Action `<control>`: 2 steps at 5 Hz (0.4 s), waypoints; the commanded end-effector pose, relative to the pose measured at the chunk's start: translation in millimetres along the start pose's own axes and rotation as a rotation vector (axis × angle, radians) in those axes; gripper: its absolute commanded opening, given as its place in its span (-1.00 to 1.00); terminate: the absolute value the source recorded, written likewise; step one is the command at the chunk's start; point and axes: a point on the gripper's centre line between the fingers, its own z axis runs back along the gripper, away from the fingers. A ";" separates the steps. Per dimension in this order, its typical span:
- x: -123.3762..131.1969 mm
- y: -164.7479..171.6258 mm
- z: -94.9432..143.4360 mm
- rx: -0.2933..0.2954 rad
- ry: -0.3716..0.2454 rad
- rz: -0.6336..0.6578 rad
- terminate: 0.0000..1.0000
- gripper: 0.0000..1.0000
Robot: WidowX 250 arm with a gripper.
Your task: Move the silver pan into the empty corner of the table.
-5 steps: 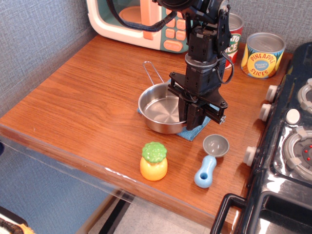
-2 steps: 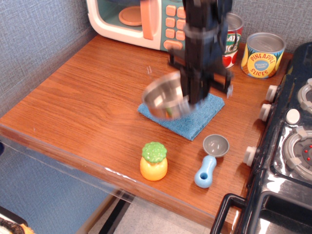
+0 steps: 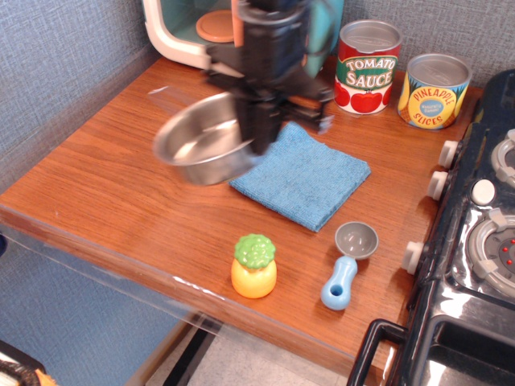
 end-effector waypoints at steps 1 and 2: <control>-37.8 35.1 -12.5 0.029 0.015 0.263 -1.00 -1.00; -48.3 62.4 -28.1 0.060 0.030 0.364 -1.00 -1.00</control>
